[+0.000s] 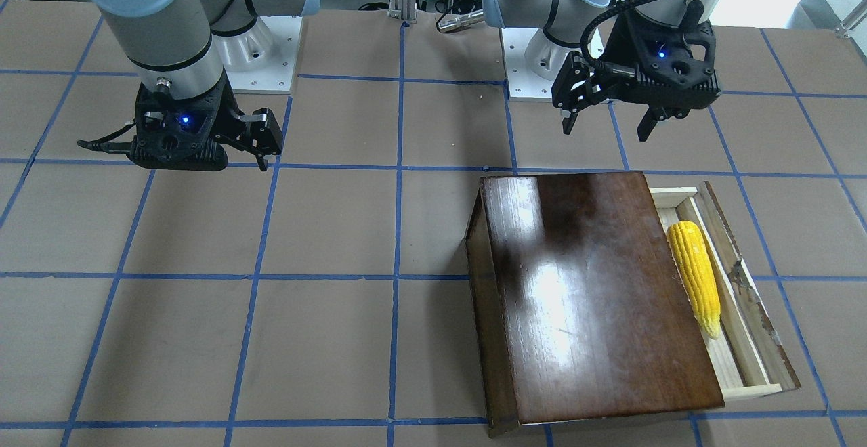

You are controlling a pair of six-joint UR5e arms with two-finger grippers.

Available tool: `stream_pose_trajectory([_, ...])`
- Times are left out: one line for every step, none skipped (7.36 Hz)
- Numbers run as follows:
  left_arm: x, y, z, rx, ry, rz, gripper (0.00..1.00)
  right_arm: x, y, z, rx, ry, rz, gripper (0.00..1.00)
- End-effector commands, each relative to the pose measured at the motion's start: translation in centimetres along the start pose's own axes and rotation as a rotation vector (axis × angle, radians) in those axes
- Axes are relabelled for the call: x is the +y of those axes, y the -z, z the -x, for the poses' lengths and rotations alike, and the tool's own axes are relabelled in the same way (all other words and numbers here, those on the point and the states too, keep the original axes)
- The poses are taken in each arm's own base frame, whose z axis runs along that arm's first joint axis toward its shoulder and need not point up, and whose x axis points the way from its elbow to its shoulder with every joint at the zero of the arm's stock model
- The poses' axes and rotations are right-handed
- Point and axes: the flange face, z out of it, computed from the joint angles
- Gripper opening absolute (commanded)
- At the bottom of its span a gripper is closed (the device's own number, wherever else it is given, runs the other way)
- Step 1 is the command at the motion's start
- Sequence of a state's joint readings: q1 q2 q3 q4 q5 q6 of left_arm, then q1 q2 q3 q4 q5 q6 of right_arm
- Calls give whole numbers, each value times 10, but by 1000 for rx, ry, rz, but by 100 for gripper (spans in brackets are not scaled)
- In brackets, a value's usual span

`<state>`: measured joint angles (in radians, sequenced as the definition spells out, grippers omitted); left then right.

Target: Open drawer and put corn inside

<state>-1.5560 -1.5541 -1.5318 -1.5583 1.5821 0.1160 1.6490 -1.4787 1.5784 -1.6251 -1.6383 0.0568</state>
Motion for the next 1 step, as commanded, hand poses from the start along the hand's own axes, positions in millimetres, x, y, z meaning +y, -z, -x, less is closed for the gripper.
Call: stream_pose_trajectory([0,-1,0,1,0,2,100,0,0,0,0,0,1,100])
